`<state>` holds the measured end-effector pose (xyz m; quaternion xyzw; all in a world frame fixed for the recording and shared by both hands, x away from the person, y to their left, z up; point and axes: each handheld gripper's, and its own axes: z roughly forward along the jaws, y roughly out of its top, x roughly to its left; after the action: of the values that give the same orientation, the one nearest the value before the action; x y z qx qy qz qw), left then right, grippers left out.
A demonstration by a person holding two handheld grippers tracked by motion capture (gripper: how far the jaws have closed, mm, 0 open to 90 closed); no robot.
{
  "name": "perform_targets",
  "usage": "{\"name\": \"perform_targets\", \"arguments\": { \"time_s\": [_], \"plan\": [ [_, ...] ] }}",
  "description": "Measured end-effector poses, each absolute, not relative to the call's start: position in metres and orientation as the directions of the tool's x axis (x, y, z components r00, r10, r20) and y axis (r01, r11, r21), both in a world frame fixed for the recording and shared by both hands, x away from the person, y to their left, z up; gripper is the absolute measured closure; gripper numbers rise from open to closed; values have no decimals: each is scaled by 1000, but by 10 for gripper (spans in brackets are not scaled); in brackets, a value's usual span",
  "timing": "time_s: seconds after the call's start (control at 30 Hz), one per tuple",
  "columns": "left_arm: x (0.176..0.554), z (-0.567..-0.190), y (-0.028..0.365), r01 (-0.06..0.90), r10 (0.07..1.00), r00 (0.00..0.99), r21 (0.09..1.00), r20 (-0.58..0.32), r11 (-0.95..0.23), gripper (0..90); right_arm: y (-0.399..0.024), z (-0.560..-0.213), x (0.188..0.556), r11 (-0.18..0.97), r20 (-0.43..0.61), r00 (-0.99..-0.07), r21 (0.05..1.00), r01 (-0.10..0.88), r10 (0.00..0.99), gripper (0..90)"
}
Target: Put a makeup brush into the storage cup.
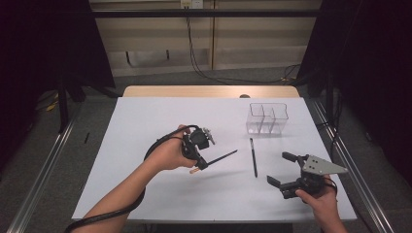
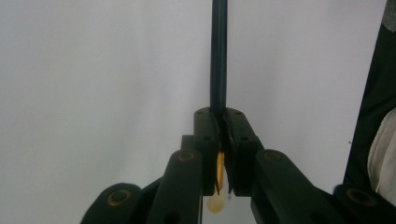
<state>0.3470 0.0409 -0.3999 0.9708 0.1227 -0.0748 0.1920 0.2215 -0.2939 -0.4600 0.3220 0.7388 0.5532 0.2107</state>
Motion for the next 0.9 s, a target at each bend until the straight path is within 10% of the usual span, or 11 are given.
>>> {"name": "perform_targets", "arguments": {
  "time_s": [0.9],
  "plan": [
    [337,-401,27,196,133,972,352,-195,-915,846,-264,-444,251,345,39,-784,883,317,620,0]
  ]
}}
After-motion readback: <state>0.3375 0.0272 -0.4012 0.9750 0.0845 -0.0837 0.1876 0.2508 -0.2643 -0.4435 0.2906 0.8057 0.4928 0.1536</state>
